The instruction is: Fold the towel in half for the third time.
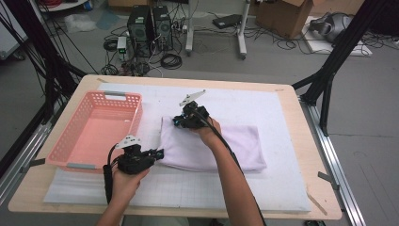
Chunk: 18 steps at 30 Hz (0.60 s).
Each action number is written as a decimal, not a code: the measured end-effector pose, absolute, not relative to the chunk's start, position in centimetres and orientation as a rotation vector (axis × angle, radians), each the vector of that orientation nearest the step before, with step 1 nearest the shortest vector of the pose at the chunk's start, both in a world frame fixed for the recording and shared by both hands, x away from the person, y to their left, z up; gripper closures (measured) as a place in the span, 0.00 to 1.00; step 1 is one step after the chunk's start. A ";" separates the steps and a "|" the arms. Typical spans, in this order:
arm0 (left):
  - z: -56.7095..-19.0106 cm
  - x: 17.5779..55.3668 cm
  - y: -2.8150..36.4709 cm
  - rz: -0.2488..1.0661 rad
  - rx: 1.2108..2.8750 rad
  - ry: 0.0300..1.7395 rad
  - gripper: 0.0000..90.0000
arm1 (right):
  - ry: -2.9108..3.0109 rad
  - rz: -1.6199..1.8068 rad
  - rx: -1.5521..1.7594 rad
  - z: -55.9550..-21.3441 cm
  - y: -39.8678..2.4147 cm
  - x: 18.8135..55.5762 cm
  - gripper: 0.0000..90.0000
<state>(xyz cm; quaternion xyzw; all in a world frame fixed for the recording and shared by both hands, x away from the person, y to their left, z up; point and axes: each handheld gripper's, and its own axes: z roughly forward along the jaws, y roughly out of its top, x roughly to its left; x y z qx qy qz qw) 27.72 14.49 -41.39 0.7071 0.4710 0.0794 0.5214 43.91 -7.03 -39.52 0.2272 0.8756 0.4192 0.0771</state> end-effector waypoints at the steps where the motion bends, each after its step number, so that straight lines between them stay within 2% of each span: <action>1: -41.2 27.7 14.3 0.182 1.690 1.122 0.90 | 2.618 1.266 0.682 -39.3 -7.2 43.8 0.92; 8: -39.9 28.2 12.8 0.138 1.665 1.064 0.90 | 2.570 1.303 0.673 -37.7 -9.1 43.5 0.92; 18: -38.9 29.6 8.7 0.127 1.743 0.973 0.90 | 2.505 1.313 0.704 -36.7 -13.2 42.7 0.92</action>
